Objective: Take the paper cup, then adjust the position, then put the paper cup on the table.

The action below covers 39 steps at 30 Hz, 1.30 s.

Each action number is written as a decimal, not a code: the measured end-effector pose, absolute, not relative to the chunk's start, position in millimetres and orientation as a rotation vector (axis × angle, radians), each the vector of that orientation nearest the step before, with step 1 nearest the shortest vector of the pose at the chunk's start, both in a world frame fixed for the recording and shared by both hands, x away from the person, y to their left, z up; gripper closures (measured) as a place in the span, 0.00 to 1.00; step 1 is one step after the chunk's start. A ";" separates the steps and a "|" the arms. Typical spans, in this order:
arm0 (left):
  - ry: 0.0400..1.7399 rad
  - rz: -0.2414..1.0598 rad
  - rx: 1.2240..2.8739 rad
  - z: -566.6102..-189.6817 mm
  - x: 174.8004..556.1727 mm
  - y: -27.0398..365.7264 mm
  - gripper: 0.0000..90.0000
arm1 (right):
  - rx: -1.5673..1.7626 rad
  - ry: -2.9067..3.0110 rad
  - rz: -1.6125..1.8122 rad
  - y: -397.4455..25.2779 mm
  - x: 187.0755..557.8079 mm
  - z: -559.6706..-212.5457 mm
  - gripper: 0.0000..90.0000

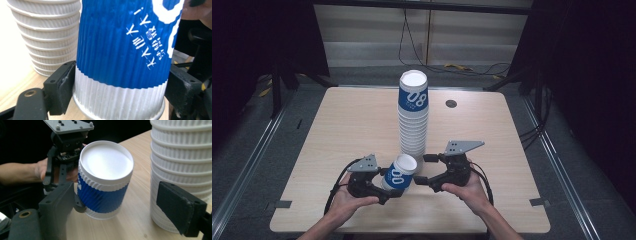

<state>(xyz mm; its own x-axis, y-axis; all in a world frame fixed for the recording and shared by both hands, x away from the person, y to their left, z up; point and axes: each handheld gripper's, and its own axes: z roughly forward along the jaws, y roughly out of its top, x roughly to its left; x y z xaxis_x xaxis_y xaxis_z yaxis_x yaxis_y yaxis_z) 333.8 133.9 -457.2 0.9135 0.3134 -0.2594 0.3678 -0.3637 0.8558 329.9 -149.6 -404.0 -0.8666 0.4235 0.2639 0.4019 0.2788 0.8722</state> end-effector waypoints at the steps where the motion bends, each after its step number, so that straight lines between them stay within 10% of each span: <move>1: 0.494 -0.057 1.984 -456.9 334.0 133.1 0.21 | 0.805 2.505 1.688 -151.0 330.4 -404.3 0.17; 39: 0.411 -0.001 2.277 -444.8 338.9 121.5 0.22 | 0.649 2.784 1.308 -147.8 332.6 -418.5 0.20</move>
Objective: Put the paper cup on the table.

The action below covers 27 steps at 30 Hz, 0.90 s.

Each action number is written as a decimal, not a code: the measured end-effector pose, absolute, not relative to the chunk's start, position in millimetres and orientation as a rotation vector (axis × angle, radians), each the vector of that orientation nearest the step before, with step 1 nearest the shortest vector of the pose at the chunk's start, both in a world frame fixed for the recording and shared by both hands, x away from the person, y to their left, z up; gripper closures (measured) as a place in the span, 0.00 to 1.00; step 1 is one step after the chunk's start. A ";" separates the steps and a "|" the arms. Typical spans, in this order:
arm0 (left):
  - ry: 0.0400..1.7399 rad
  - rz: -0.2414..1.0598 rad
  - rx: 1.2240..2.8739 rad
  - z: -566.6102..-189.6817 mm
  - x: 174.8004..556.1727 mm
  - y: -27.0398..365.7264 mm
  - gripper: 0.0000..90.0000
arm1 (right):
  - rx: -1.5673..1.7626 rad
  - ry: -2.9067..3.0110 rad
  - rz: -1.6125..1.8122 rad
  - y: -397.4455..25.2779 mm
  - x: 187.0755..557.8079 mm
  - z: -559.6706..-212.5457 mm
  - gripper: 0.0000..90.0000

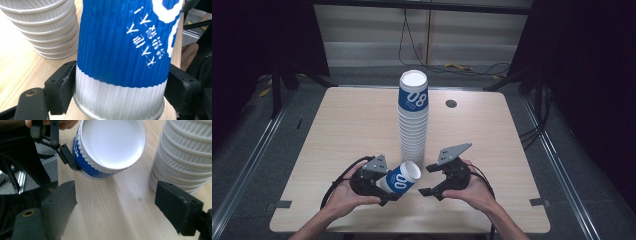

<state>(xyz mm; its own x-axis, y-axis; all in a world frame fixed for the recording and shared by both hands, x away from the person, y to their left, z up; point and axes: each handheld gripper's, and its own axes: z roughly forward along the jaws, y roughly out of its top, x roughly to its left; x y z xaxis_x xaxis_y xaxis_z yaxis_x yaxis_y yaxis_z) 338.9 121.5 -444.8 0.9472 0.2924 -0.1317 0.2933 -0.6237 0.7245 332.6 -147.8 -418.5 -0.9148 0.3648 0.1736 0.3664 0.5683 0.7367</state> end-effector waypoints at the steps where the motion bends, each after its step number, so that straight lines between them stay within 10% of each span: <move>1: 0.414 0.011 2.296 -445.0 338.2 121.2 0.22 | -0.645 -2.787 -1.298 -146.8 332.5 -419.0 0.20; 27: 0.291 0.024 2.526 -436.1 333.9 95.8 0.23 | -0.493 -2.915 -0.968 -129.2 334.6 -423.5 0.24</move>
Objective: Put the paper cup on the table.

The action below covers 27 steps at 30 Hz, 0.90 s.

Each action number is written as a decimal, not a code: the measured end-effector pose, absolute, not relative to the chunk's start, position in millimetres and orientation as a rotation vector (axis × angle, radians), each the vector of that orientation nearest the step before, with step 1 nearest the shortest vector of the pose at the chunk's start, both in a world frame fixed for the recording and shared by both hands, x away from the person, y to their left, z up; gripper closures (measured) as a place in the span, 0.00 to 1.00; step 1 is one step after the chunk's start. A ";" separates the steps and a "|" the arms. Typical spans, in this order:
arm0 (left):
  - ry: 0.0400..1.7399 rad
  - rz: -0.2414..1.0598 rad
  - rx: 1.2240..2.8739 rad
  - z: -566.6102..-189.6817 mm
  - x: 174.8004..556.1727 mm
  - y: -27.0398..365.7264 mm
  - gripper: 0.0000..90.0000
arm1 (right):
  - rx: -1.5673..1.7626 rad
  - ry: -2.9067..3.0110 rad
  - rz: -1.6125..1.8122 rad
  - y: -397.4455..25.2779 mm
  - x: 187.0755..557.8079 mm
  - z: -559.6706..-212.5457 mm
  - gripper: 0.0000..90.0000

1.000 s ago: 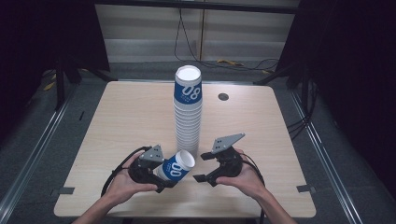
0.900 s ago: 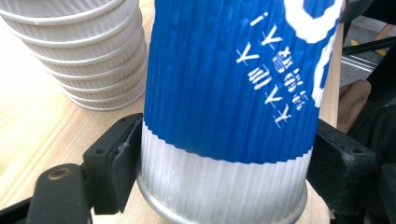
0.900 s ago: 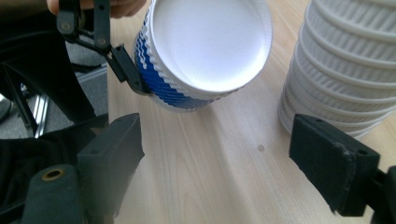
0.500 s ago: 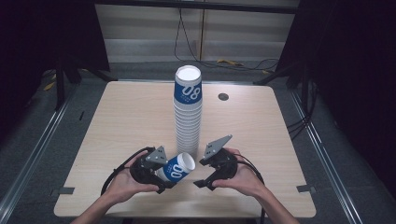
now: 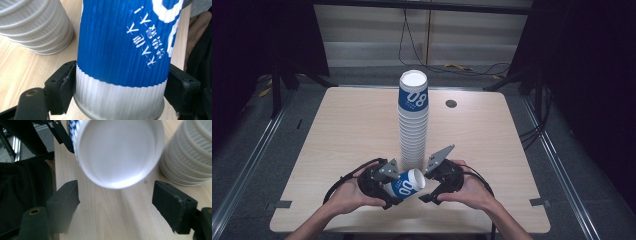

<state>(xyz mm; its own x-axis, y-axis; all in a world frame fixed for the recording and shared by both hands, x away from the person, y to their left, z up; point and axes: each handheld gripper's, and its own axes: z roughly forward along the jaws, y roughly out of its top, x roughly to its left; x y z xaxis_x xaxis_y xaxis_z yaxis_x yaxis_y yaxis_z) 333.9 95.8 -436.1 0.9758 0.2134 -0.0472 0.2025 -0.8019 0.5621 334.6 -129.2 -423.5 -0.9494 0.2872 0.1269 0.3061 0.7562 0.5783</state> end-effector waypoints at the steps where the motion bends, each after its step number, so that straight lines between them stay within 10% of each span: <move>1: 0.296 0.022 2.532 -436.8 333.6 94.9 0.23 | -0.490 -2.916 -0.965 -128.1 334.4 -423.7 0.24; 27: 0.169 0.094 2.617 -436.6 321.9 77.9 0.23 | -0.334 -2.934 -0.905 -105.9 332.3 -423.3 0.27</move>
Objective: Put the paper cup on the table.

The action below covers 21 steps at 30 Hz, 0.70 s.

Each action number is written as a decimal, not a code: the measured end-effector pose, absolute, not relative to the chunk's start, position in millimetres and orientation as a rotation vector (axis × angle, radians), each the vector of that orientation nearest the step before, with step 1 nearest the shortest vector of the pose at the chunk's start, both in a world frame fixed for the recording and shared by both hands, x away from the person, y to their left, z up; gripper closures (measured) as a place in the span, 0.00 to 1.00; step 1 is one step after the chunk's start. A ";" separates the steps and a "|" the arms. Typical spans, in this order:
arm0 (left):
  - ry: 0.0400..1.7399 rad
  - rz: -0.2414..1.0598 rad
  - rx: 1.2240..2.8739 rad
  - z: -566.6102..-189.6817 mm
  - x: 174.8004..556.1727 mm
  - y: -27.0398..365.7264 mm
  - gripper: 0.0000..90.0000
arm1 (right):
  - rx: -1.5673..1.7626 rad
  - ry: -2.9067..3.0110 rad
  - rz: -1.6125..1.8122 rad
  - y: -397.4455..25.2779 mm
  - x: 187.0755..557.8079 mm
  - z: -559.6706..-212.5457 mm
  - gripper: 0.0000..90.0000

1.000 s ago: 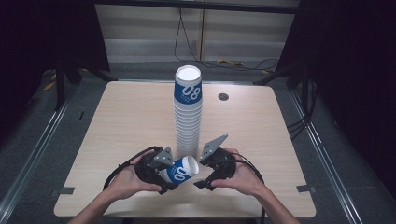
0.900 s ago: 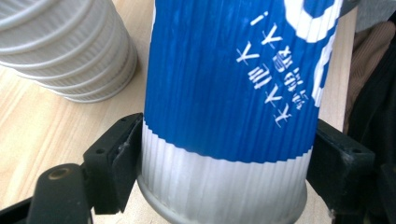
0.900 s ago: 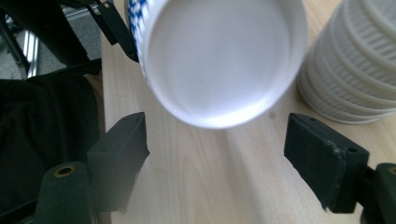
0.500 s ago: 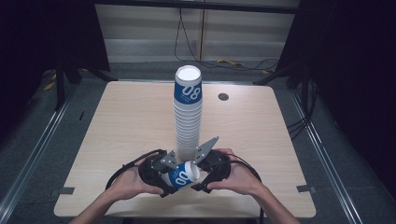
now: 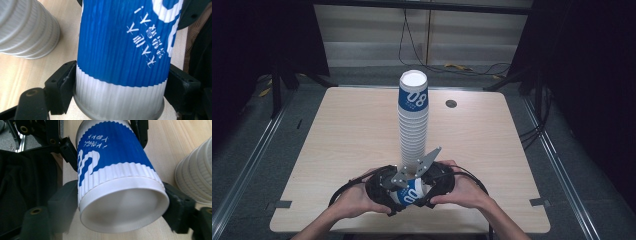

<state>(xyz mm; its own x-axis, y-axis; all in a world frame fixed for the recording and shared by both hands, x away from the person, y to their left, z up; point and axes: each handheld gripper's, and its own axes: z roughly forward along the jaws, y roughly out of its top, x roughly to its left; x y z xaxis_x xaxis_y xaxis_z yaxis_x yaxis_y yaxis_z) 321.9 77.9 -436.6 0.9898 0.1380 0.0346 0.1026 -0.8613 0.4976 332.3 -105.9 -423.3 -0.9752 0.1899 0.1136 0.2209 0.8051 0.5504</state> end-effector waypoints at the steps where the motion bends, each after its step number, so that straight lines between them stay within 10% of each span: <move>1: 0.171 0.096 2.617 -436.6 321.7 77.8 0.23 | -0.335 -2.922 -0.917 -106.3 332.2 -423.2 0.28; 21: 0.139 0.084 2.648 -442.9 318.3 77.2 0.23 | -0.329 -2.895 -0.892 -105.2 332.0 -425.3 0.31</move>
<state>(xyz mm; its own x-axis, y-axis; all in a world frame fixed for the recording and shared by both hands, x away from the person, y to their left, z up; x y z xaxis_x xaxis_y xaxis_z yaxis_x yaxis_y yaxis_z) 318.3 77.2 -442.9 0.9929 0.1134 0.0347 0.0837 -0.8778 0.4717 332.0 -105.2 -425.3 -0.9723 0.1772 0.1523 0.2322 0.8056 0.5450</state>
